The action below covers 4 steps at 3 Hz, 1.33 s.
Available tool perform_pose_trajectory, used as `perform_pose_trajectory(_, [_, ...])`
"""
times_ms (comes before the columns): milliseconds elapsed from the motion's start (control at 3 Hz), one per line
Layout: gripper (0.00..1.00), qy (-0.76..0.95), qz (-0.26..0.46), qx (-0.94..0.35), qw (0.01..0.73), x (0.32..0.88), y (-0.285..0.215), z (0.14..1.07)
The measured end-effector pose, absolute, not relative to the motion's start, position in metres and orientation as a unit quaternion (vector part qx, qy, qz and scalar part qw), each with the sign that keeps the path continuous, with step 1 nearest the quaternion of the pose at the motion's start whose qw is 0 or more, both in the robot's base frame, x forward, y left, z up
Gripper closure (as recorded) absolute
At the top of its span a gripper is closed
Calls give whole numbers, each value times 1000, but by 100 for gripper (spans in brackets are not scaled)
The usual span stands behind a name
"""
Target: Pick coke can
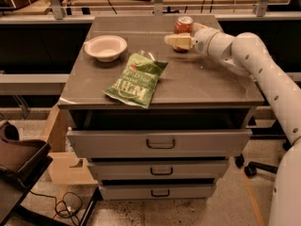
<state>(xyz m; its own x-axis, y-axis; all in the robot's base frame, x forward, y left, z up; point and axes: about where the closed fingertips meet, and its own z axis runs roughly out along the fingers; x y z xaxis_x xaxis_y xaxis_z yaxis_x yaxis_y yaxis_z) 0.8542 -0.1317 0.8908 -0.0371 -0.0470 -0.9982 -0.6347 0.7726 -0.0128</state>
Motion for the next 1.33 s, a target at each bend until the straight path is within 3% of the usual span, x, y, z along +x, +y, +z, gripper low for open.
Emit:
perform_pose_trajectory(1000, [86,678,239,-241,652,857,-119,887])
perform_pose_trajectory(1333, [100,677,241,-242,652,857,-115,886])
